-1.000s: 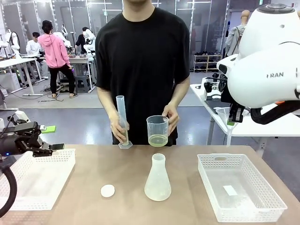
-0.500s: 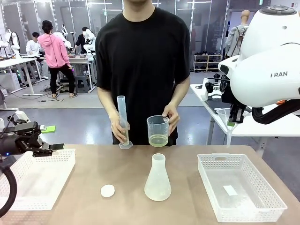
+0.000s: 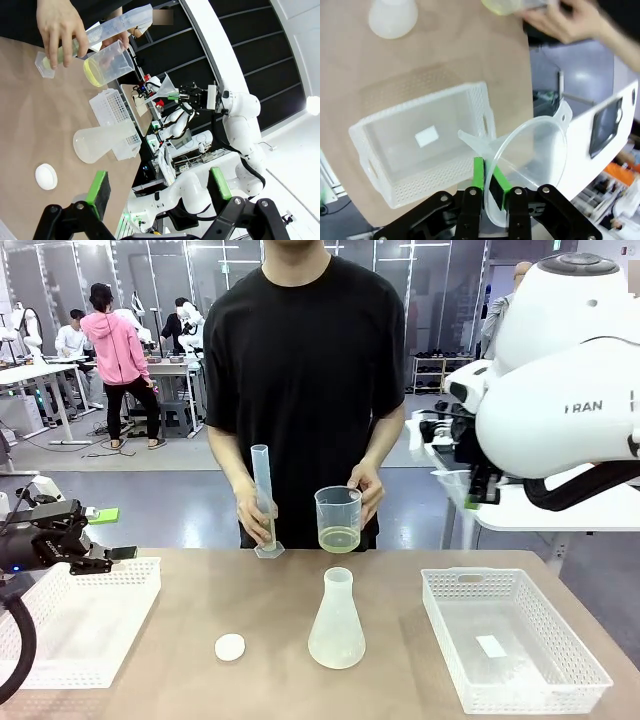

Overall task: Prepare the solutions needed for the experiment.
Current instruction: Pick up the Plastic Funnel and insert it into the Big flask.

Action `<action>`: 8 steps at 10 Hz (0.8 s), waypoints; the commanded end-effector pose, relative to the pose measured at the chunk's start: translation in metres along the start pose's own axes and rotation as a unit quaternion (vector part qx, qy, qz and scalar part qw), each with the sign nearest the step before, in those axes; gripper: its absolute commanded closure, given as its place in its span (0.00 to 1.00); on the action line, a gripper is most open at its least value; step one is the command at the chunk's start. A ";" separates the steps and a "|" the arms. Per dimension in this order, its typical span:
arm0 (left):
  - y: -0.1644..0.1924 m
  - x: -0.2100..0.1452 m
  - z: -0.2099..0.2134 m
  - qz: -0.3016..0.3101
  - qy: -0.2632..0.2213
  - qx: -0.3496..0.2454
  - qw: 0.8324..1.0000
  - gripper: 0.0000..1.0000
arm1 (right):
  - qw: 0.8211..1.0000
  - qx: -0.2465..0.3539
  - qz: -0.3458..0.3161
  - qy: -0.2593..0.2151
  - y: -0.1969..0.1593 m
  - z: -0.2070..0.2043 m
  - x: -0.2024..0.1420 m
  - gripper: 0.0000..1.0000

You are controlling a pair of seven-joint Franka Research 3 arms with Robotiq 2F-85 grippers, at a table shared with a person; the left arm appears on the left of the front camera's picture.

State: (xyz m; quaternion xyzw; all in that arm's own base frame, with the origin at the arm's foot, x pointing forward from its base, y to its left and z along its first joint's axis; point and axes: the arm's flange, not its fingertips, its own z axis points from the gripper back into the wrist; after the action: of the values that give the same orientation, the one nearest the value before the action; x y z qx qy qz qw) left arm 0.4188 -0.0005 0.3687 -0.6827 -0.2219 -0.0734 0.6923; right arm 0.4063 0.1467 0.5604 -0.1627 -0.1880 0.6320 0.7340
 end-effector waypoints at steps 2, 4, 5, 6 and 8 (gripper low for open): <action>0.000 0.000 -0.001 -0.002 0.003 0.004 1.000 0.00 | 0.985 -0.016 0.128 -0.110 0.021 -0.001 0.033 0.94; 0.000 0.000 -0.001 -0.002 0.003 0.004 1.000 0.00 | 0.962 -0.021 0.207 -0.178 0.037 0.010 0.059 0.94; 0.000 0.000 -0.001 -0.002 0.003 0.004 1.000 0.00 | 0.951 -0.021 0.232 -0.202 0.042 0.014 0.065 0.94; 0.000 0.000 -0.001 -0.002 0.003 0.004 1.000 0.00 | 0.941 -0.026 0.252 -0.223 0.047 0.018 0.071 0.94; 0.000 0.000 -0.001 -0.002 0.003 0.004 1.000 0.00 | 0.931 -0.026 0.280 -0.233 0.052 0.021 0.077 0.94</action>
State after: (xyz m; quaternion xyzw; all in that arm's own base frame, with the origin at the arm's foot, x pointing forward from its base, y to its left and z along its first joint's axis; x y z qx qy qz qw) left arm 0.4188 -0.0005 0.3687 -0.6827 -0.2219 -0.0734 0.6923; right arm 0.3587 0.2432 0.5641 -0.0865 -0.3128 0.8184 0.4743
